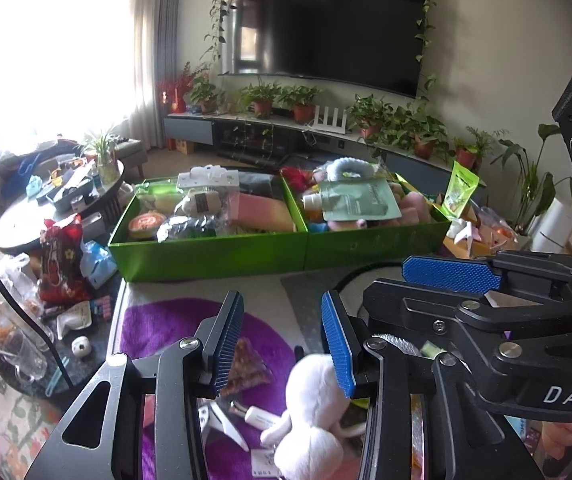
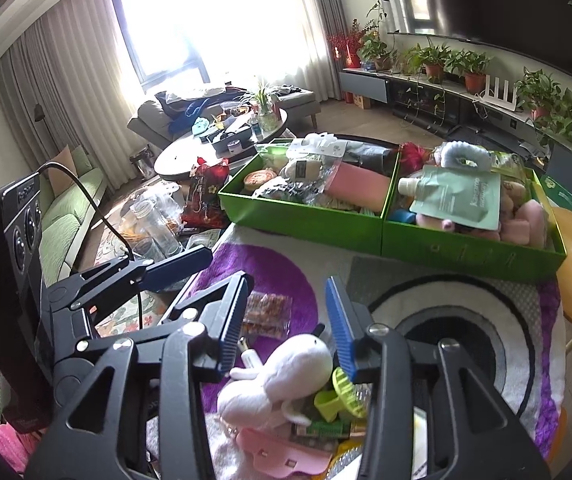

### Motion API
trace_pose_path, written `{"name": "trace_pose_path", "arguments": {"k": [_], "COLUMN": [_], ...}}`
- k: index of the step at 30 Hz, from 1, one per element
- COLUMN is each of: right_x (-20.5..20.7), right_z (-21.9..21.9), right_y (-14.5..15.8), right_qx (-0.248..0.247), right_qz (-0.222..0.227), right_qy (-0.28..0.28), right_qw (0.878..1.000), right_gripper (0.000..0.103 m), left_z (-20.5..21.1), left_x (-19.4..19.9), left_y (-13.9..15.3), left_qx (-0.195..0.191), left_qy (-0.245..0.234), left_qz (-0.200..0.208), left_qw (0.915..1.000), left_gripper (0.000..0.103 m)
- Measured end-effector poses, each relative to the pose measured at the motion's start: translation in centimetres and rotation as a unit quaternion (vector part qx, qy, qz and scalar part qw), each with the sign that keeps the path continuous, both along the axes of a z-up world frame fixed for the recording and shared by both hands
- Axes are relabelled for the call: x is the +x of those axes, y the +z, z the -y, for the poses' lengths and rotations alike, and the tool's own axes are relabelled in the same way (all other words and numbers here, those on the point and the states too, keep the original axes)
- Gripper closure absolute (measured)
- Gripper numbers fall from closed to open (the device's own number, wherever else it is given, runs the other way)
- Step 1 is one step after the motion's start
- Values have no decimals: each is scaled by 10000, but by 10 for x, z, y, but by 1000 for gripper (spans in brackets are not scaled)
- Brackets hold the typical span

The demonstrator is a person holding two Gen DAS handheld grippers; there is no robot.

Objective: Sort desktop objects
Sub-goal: 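Move both open tools back from the green boxes to the table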

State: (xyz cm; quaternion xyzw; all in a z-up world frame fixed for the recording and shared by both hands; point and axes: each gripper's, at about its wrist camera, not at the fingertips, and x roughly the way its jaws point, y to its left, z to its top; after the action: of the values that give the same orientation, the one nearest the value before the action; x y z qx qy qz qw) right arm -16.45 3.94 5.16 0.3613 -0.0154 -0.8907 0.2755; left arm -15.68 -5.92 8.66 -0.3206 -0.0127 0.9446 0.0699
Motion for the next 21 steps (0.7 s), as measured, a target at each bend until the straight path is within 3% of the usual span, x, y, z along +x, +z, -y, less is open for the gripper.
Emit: {"name": "trace_pose_path", "arguments": {"k": [9,14,21], "right_x": [33,49,58], "right_z": [-6,-10,-15], "right_y": [-12,-25,-53], "right_qx": [41,12,-12], "right_qz": [40,199,551], "right_qy": [109,228,203], "right_qw": [9999,9995,9983], "right_gripper": [59,58,58], "left_z": [-4,-5,2], "left_x": [31,46,60], "left_y": [-13,-27,-50], "left_qx": [95,66,325], "left_qy": [-40,-27,163], "left_qz": [126,268,606], "left_qw": [9999,9996,9975], "left_gripper": [62,62,62]}}
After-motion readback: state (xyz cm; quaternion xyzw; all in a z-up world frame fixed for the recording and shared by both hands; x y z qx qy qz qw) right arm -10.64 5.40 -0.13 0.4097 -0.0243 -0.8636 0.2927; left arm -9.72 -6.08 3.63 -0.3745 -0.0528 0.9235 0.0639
